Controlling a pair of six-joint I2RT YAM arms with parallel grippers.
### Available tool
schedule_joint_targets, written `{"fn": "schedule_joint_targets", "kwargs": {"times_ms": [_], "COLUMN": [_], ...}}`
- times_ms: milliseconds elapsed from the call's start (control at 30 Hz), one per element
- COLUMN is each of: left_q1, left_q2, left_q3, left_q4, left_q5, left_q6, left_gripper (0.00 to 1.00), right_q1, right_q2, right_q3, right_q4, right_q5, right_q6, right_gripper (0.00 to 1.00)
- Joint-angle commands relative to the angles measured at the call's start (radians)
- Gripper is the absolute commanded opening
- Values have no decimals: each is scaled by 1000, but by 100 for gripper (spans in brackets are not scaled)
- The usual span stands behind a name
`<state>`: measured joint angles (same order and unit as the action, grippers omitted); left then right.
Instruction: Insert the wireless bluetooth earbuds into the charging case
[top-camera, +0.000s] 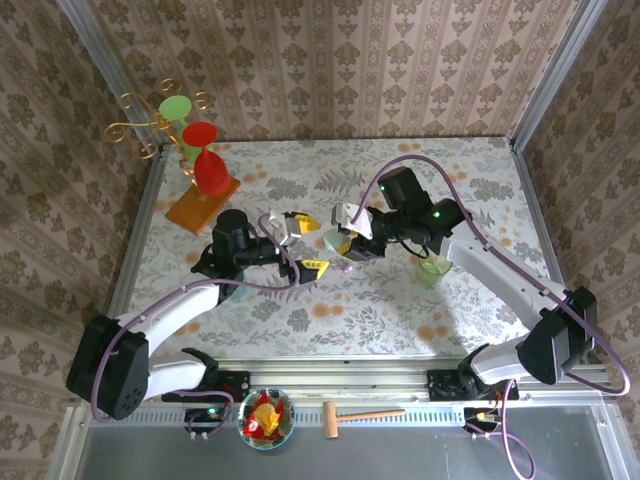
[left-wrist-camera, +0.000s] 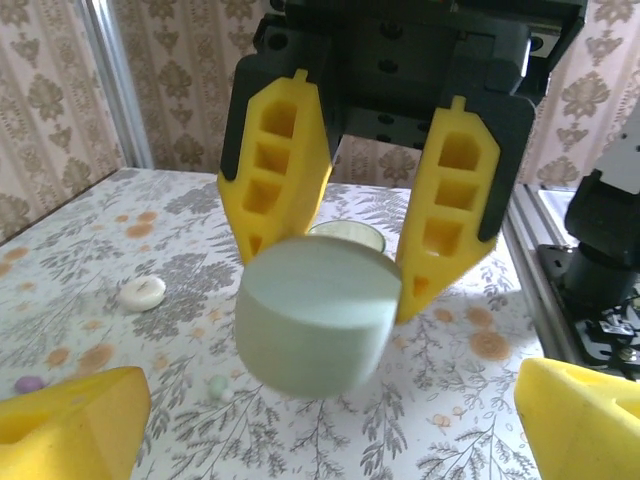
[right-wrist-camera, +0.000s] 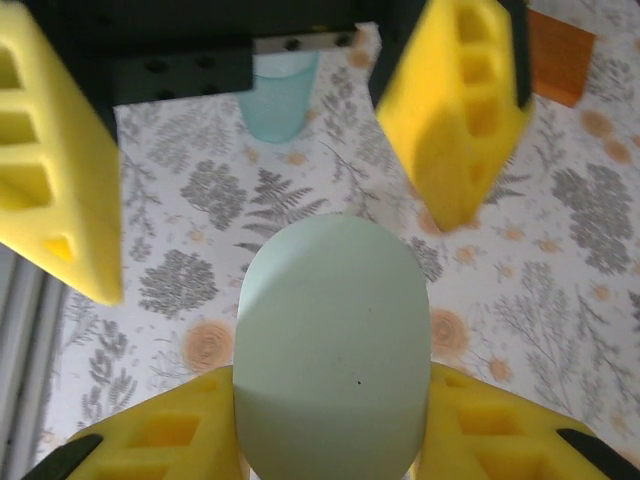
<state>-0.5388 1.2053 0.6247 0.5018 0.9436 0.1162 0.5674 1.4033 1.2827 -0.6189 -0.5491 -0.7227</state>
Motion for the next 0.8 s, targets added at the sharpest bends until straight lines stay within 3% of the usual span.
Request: {"fn": "schedule_joint_targets", "kwargs": {"times_ms": [0,433,767], "left_q1": [-10,-13,-18], "left_q2": [2,10,14], "left_q3": [36,45,57], "left_q4": [13,43,44], "left_q5": [73,124,112], "left_q6": [10,-13,-46], "left_gripper": [91,63,60], "right_q1": [8,9,15], "right_q2": [-42,-51,-40], "right_q3": [44,49,48], "right_q4": [-19,-6,-12], "right_q5": [-87,-169,-158], "right_q6": [-6,9,-4], "right_gripper": [36,35,34]}}
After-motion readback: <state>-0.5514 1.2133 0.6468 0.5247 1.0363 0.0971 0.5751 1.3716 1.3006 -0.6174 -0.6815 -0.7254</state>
